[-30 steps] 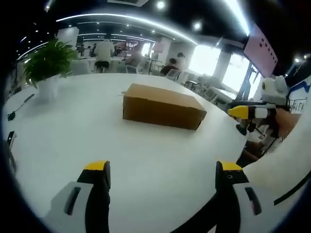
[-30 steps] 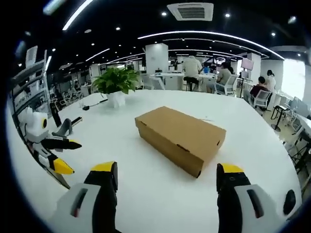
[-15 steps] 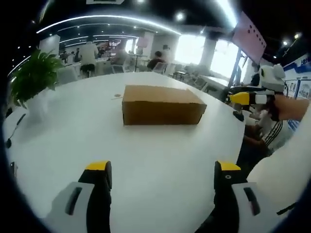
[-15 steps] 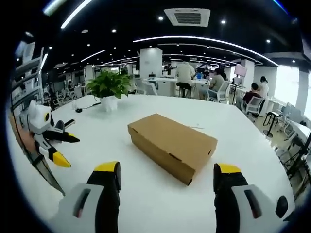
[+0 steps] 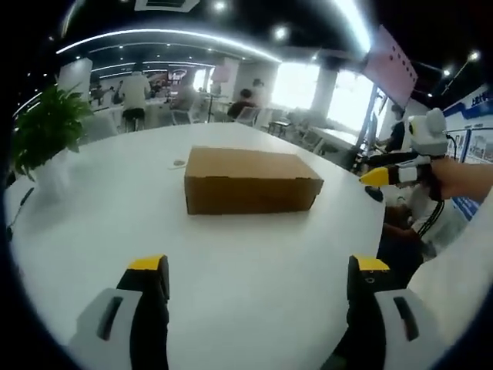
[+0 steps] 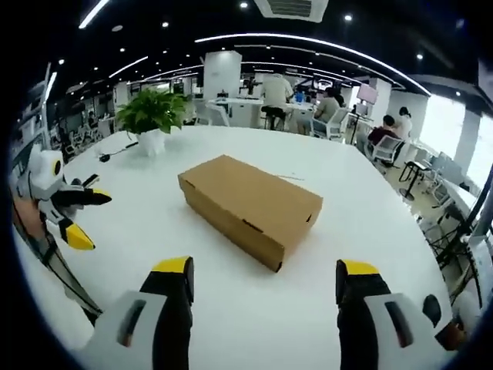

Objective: Operate the shoe box by opening the lid, removing the specified soft item, and placing it in the target area until the item is outside and the box remains undamaged.

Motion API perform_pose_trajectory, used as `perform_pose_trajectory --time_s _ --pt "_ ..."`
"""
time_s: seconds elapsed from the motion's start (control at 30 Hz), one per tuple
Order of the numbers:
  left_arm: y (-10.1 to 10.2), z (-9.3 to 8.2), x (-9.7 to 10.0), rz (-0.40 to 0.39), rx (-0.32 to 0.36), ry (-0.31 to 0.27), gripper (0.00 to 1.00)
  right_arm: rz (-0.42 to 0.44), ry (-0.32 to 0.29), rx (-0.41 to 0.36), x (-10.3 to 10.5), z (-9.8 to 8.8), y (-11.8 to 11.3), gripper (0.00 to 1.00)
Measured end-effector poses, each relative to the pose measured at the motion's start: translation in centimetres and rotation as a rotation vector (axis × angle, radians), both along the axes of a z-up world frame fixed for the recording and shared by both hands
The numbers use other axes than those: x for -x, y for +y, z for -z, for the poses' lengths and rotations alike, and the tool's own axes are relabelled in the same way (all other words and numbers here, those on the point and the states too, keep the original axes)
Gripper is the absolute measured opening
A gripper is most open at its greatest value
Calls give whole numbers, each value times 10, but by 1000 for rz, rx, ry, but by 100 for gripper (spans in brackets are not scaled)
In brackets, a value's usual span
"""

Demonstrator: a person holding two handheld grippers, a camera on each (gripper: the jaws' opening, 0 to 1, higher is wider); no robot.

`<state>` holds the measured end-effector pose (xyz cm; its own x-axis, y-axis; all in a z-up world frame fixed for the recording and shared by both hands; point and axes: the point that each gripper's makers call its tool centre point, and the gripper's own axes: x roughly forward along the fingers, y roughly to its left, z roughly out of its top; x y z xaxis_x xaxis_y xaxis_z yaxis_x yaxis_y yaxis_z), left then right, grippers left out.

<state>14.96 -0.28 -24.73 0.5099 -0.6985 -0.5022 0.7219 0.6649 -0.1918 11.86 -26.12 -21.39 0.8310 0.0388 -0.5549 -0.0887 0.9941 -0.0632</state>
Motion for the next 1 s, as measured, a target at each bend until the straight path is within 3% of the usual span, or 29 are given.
perform_pose_trajectory --time_s 0.1,0.2,0.3,0.4,0.53,0.6,0.67,0.83,1.0 --pt "1 1 -13 -9 -16 -13 99 -6 -23 -97 -11 4 3 90" --pt "3 -1 -30 -55 -19 -10 99 -19 -35 -138 -22 -1 2 97" --pt "-3 -6 -39 -61 -5 -28 99 -85 -153 -100 -39 -16 4 100" --pt "-8 -4 -45 -68 -23 -2 99 -94 -127 -123 -43 -11 6 100" --pt "-17 -10 -50 -85 20 10 99 -128 -101 -114 -49 -6 8 100" --pt "-24 -13 -52 -70 19 2 99 -161 -135 -96 -56 -10 8 100" --pt "-28 -13 -55 -23 -8 -19 99 -175 -214 -71 -68 -20 5 99" --pt "-27 -14 -73 1 -33 -15 99 -172 -180 -68 -81 -19 -1 100" --pt "-21 -9 -98 16 -75 -13 99 -169 -143 -16 -86 -9 -6 96"
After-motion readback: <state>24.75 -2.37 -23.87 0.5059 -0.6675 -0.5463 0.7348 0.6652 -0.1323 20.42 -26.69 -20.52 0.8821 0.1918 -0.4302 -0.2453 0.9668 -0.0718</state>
